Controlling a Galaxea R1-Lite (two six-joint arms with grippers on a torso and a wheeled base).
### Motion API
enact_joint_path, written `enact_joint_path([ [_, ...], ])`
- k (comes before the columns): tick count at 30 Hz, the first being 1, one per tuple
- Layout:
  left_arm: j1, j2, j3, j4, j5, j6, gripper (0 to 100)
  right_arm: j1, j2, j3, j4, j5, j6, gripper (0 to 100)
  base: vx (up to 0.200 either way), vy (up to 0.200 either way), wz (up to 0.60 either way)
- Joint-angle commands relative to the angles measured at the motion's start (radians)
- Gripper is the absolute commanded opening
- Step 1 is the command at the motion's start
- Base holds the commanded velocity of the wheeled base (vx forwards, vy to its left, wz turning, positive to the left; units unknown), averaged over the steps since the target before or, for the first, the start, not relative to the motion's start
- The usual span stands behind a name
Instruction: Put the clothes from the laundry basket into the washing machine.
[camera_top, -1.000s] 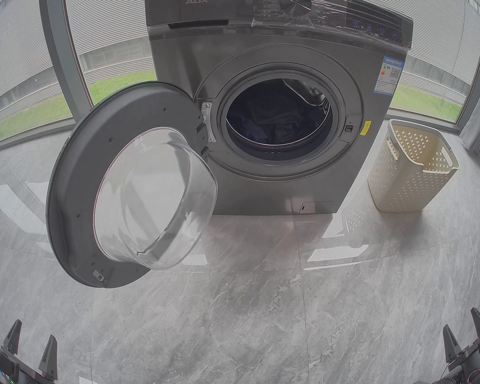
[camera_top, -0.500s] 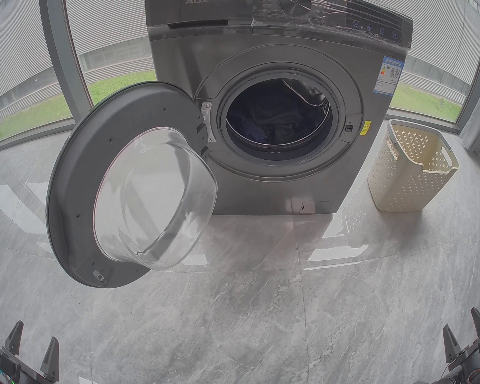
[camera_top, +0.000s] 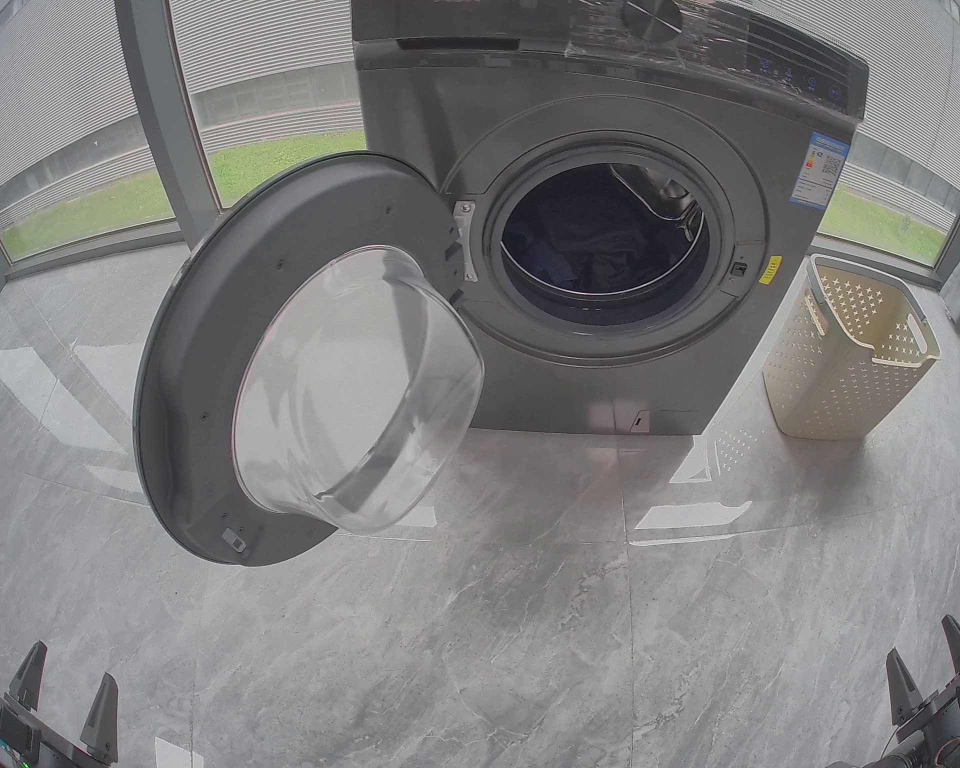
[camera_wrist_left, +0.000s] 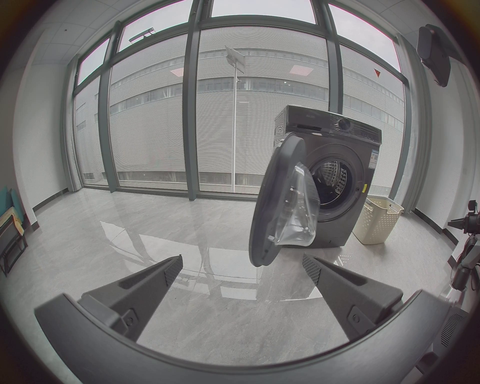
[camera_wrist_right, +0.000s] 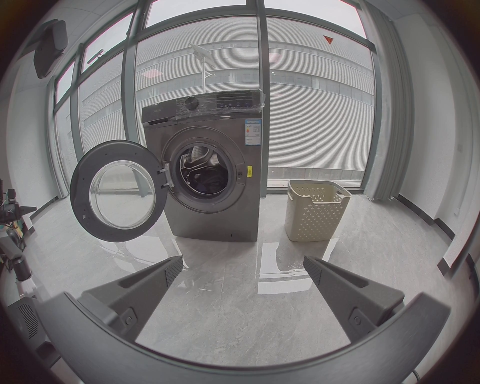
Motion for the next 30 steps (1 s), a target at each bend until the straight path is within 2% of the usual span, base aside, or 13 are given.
enact_joint_path([
  [1, 0.001, -0.015, 0.018, -0.001, 0.0, 0.0, 100, 0.001, -0.001, 0.01, 0.0, 0.0, 0.0, 100, 0.0, 0.0, 0.0],
  [6, 0.001, -0.015, 0.018, -0.001, 0.0, 0.0, 100, 0.001, -0.001, 0.01, 0.0, 0.0, 0.0, 100, 0.0, 0.0, 0.0],
  [11, 0.001, -0.015, 0.018, -0.001, 0.0, 0.0, 100, 0.001, -0.001, 0.01, 0.0, 0.0, 0.0, 100, 0.0, 0.2, 0.0],
  [19, 0.001, -0.016, 0.018, -0.001, 0.002, 0.004, 100, 0.001, -0.001, 0.01, 0.0, 0.0, 0.0, 100, 0.0, 0.0, 0.0],
  [23, 0.001, -0.016, 0.018, 0.002, 0.0, 0.021, 100, -0.001, -0.001, 0.01, 0.0, 0.0, 0.003, 100, 0.0, 0.0, 0.0],
  [25, 0.001, -0.016, 0.018, -0.007, 0.003, 0.018, 100, 0.001, -0.001, 0.01, 0.0, 0.0, 0.004, 100, 0.0, 0.0, 0.0],
  [28, 0.008, 0.004, -0.068, -0.03, -0.003, 0.007, 100, 0.001, -0.001, 0.01, 0.0, -0.002, 0.006, 100, 0.0, 0.0, 0.0],
  [30, -0.012, 0.077, -0.217, -0.005, -0.047, 0.012, 100, 0.001, -0.001, 0.01, 0.0, -0.002, 0.008, 100, 0.0, 0.0, 0.0],
])
